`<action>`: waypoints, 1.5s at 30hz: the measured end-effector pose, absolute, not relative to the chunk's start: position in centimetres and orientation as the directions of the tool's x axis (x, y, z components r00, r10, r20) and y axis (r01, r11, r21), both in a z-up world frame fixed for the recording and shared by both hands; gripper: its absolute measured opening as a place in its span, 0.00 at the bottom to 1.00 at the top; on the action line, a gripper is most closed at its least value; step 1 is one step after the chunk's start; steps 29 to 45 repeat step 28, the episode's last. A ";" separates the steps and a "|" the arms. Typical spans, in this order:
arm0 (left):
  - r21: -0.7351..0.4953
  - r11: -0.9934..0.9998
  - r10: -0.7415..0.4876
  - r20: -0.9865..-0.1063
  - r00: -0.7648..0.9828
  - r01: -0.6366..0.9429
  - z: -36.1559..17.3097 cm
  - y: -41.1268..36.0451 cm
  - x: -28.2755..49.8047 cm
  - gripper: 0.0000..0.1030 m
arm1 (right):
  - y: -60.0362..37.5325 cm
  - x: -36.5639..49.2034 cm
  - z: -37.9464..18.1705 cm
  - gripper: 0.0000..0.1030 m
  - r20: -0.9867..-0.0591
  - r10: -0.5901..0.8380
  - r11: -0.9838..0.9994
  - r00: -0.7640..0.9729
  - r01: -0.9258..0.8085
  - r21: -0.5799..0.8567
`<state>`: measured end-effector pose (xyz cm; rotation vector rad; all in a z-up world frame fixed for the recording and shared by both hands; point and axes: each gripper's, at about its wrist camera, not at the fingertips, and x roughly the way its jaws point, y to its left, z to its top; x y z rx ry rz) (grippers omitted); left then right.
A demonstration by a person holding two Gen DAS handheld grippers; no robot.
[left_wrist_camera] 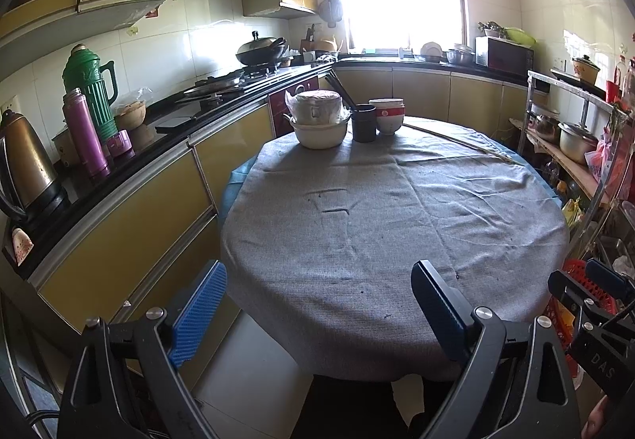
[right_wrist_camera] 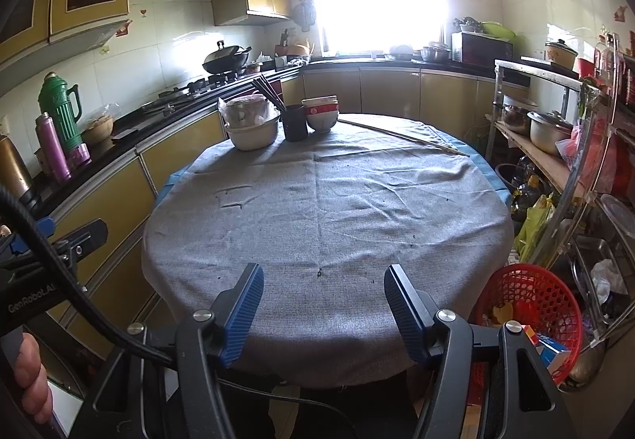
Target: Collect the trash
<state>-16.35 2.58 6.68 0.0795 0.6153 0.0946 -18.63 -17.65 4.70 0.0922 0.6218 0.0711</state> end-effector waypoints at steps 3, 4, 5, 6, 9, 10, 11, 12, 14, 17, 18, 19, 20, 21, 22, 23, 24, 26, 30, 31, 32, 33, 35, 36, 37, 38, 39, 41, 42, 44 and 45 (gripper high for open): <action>0.104 0.992 0.117 -0.577 0.808 -0.069 6.4 2.6 -16.2 0.91 | -17.7 -18.3 4.4 0.65 -0.585 0.098 0.993 0.805 -0.039 0.112; 0.106 0.992 0.120 -0.579 0.807 -0.072 6.3 2.7 -16.1 0.91 | -17.8 -18.2 4.4 0.65 -0.587 0.099 0.993 0.804 -0.039 0.114; 0.107 0.992 0.122 -0.580 0.805 -0.073 6.3 2.7 -16.0 0.91 | -17.8 -18.0 4.3 0.65 -0.589 0.102 0.992 0.802 -0.040 0.116; 0.109 0.991 0.125 -0.582 0.804 -0.076 6.2 2.8 -15.9 0.91 | -17.8 -17.9 4.2 0.65 -0.591 0.104 0.992 0.800 -0.042 0.118; 0.112 0.990 0.134 -0.589 0.797 -0.084 5.9 2.9 -15.4 0.91 | -17.8 -17.3 4.0 0.65 -0.598 0.107 0.992 0.794 -0.044 0.120; 0.114 0.990 0.137 -0.592 0.794 -0.086 5.8 2.9 -15.3 0.91 | -17.9 -17.2 3.9 0.65 -0.599 0.108 0.992 0.794 -0.043 0.122; 0.115 0.989 0.140 -0.593 0.793 -0.089 5.8 3.0 -15.2 0.91 | -18.0 -17.0 3.9 0.65 -0.598 0.107 0.991 0.794 -0.041 0.124; 0.116 0.989 0.143 -0.594 0.791 -0.092 5.7 3.1 -15.0 0.91 | -18.1 -16.8 3.9 0.65 -0.597 0.106 0.991 0.795 -0.039 0.124; 0.117 0.988 0.148 -0.597 0.789 -0.097 5.6 3.2 -14.7 0.91 | -18.4 -16.2 4.0 0.65 -0.596 0.101 0.992 0.797 -0.033 0.124; 0.113 0.988 0.153 -0.604 0.782 -0.106 5.3 3.5 -14.0 0.91 | -18.8 -15.5 4.2 0.65 -0.591 0.093 0.992 0.801 -0.025 0.121; 0.111 0.988 0.155 -0.609 0.778 -0.110 5.2 3.5 -13.7 0.91 | -18.9 -15.3 4.2 0.65 -0.590 0.088 0.993 0.803 -0.023 0.117; 0.110 0.988 0.156 -0.612 0.775 -0.112 5.1 3.6 -13.5 0.91 | -19.0 -15.0 4.2 0.65 -0.589 0.083 0.993 0.804 -0.020 0.113; 0.109 0.987 0.158 -0.616 0.772 -0.115 4.9 3.6 -13.3 0.91 | -19.1 -14.7 4.1 0.65 -0.588 0.080 0.994 0.805 -0.019 0.110; 0.110 0.987 0.160 -0.620 0.768 -0.117 4.7 3.6 -12.9 0.91 | -19.1 -14.4 4.0 0.65 -0.589 0.078 0.994 0.804 -0.019 0.105; 0.110 0.987 0.160 -0.623 0.766 -0.117 4.5 3.5 -12.7 0.91 | -19.2 -14.1 3.8 0.65 -0.591 0.077 0.995 0.803 -0.020 0.101; 0.111 0.987 0.160 -0.626 0.763 -0.116 4.3 3.4 -12.3 0.91 | -19.2 -13.8 3.7 0.65 -0.595 0.076 0.995 0.800 -0.022 0.099; 0.112 0.987 0.158 -0.629 0.761 -0.113 4.0 3.3 -12.0 0.91 | -19.3 -13.3 3.5 0.65 -0.600 0.079 0.995 0.796 -0.024 0.099; 0.103 0.990 0.140 -0.646 0.751 -0.096 3.4 3.1 -10.8 0.91 | -19.5 -12.2 2.8 0.65 -0.611 0.084 0.994 0.787 -0.027 0.103; 0.082 0.994 0.112 -0.667 0.737 -0.077 2.6 2.9 -9.4 0.91 | -19.8 -10.8 2.1 0.65 -0.618 0.083 0.995 0.782 -0.028 0.098; 0.082 0.994 0.112 -0.667 0.737 -0.077 2.6 2.9 -9.4 0.91 | -19.8 -10.8 2.1 0.65 -0.618 0.083 0.995 0.782 -0.028 0.098; 0.082 0.994 0.112 -0.667 0.737 -0.077 2.6 2.9 -9.4 0.91 | -19.8 -10.8 2.1 0.65 -0.618 0.083 0.995 0.782 -0.028 0.098; 0.082 0.994 0.112 -0.667 0.737 -0.077 2.6 2.9 -9.4 0.91 | -19.8 -10.8 2.1 0.65 -0.618 0.083 0.995 0.782 -0.028 0.098; 0.082 0.994 0.112 -0.667 0.737 -0.077 2.6 2.9 -9.4 0.91 | -19.8 -10.8 2.1 0.65 -0.618 0.083 0.995 0.782 -0.028 0.098; 0.082 0.994 0.112 -0.667 0.737 -0.077 2.6 2.9 -9.4 0.91 | -19.8 -10.8 2.1 0.65 -0.618 0.083 0.995 0.782 -0.028 0.098; 0.082 0.994 0.112 -0.667 0.737 -0.077 2.6 2.9 -9.4 0.91 | -19.8 -10.8 2.1 0.65 -0.618 0.083 0.995 0.782 -0.028 0.098; 0.082 0.994 0.112 -0.667 0.737 -0.077 2.6 2.9 -9.4 0.91 | -19.8 -10.8 2.1 0.65 -0.618 0.083 0.995 0.782 -0.028 0.098; 0.082 0.994 0.112 -0.667 0.737 -0.077 2.6 2.9 -9.4 0.91 | -19.8 -10.8 2.1 0.65 -0.618 0.083 0.995 0.782 -0.028 0.098; 0.082 0.994 0.112 -0.667 0.737 -0.077 2.6 2.9 -9.4 0.91 | -19.8 -10.8 2.1 0.65 -0.618 0.083 0.995 0.782 -0.028 0.098; 0.082 0.994 0.112 -0.667 0.737 -0.077 2.6 2.9 -9.4 0.91 | -19.8 -10.8 2.1 0.65 -0.618 0.083 0.995 0.782 -0.028 0.098; 0.082 0.994 0.112 -0.667 0.737 -0.077 2.6 2.9 -9.4 0.91 | -19.8 -10.8 2.1 0.65 -0.618 0.083 0.995 0.782 -0.028 0.098; 0.082 0.994 0.112 -0.667 0.737 -0.077 2.6 2.9 -9.4 0.91 | -19.8 -10.8 2.1 0.65 -0.618 0.083 0.995 0.782 -0.028 0.098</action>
